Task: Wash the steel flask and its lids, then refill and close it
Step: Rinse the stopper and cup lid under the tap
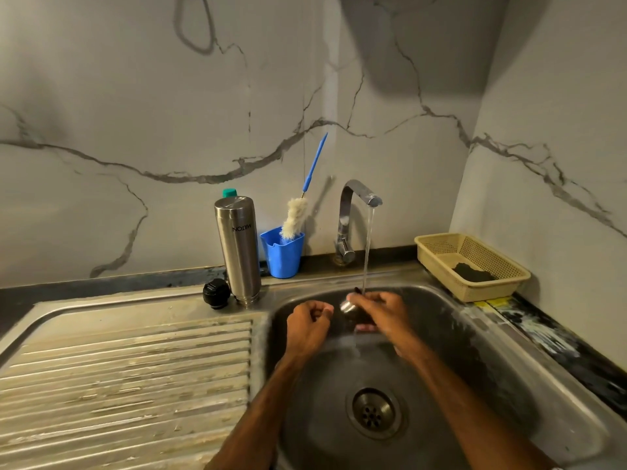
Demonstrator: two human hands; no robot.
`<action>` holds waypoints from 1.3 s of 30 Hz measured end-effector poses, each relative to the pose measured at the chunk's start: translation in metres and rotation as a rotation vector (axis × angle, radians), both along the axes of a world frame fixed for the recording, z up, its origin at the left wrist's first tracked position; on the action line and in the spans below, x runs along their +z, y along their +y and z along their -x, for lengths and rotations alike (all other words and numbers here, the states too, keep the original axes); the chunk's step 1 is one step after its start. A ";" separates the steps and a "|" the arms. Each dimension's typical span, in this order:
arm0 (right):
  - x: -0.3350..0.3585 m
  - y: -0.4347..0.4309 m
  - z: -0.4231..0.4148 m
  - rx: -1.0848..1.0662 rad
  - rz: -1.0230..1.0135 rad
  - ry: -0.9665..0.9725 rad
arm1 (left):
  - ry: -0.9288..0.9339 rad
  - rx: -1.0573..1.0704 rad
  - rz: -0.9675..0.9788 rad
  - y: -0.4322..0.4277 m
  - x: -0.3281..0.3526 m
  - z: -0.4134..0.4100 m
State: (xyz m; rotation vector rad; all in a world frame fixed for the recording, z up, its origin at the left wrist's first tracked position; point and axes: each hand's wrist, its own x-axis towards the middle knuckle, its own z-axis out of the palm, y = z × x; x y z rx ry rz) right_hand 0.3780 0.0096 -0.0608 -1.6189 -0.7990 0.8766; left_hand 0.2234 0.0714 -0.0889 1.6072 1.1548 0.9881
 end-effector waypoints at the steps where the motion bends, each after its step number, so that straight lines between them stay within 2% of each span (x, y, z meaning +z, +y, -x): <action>1: 0.004 -0.002 0.001 0.027 -0.001 0.167 | -0.019 0.013 -0.005 -0.001 0.001 -0.001; 4: 0.006 -0.009 0.007 0.115 0.081 0.539 | -0.077 -0.002 -0.052 -0.004 0.003 -0.002; 8: 0.005 -0.008 0.010 0.144 0.136 0.703 | -0.139 -0.054 -0.064 -0.008 0.008 -0.001; 16: 0.003 -0.005 0.014 0.212 0.168 0.671 | -0.124 -0.185 -0.113 -0.010 0.008 0.000; 20: 0.005 -0.005 0.008 0.142 0.098 0.742 | -0.088 -0.236 -0.188 -0.006 0.003 -0.003; 25: 0.007 -0.005 -0.001 0.033 0.032 0.801 | 0.045 -0.269 -0.274 -0.012 0.010 -0.025; 29: 0.010 -0.005 -0.007 -0.050 0.008 0.843 | 0.031 -0.323 -0.270 -0.014 0.014 -0.047; 33: 0.014 -0.004 -0.006 -0.093 -0.007 0.872 | 0.035 -0.268 -0.285 -0.011 0.013 -0.062; 39: 0.019 -0.004 -0.005 -0.085 -0.079 0.956 | 0.115 -0.140 -0.410 -0.008 0.015 -0.072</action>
